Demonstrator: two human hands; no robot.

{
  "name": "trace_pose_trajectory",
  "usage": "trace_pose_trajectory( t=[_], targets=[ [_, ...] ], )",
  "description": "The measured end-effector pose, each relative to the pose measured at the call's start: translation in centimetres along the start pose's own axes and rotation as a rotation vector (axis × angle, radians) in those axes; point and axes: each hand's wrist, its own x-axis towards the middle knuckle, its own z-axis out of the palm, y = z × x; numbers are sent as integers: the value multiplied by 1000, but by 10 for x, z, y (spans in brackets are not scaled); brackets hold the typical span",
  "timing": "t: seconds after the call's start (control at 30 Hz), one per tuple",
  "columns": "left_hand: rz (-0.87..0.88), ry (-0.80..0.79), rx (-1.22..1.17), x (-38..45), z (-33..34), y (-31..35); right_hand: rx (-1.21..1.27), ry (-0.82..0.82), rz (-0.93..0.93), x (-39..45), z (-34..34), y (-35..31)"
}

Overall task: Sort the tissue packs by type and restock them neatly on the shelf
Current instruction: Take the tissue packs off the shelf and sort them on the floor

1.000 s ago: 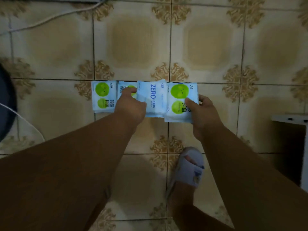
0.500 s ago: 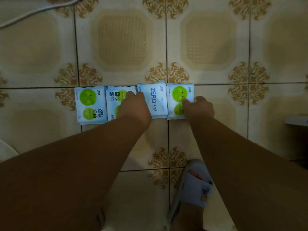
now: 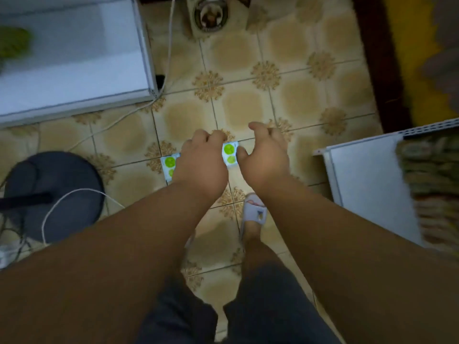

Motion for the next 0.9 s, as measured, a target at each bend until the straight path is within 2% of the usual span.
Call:
trace_pose_trajectory(
  t=[0.1,0.2,0.4,0.53,0.63,0.73,0.9],
  targets=[
    [136,40,15,-50,-73,50,-29,118,-8,-60,-87,-36],
    [334,112,24,-95,-134,95,51,309,37,-123,-152,-65],
    [750,172,-23,-200,-200,179,172,695,120,-268,-248,-81],
    [965,163,-50,-281,-217,243,158,876,195,-364,-305,-62],
    [1124,213,-54,-338,-217,283,197,1002,234,-431,-333,-41],
    [1218,230,-105,-393,-203,318,257,1130,236,-498,-356,-11],
    [1385,207,-273,-490,-176,394,215,1304,281,-604,-407,46]
  ],
)
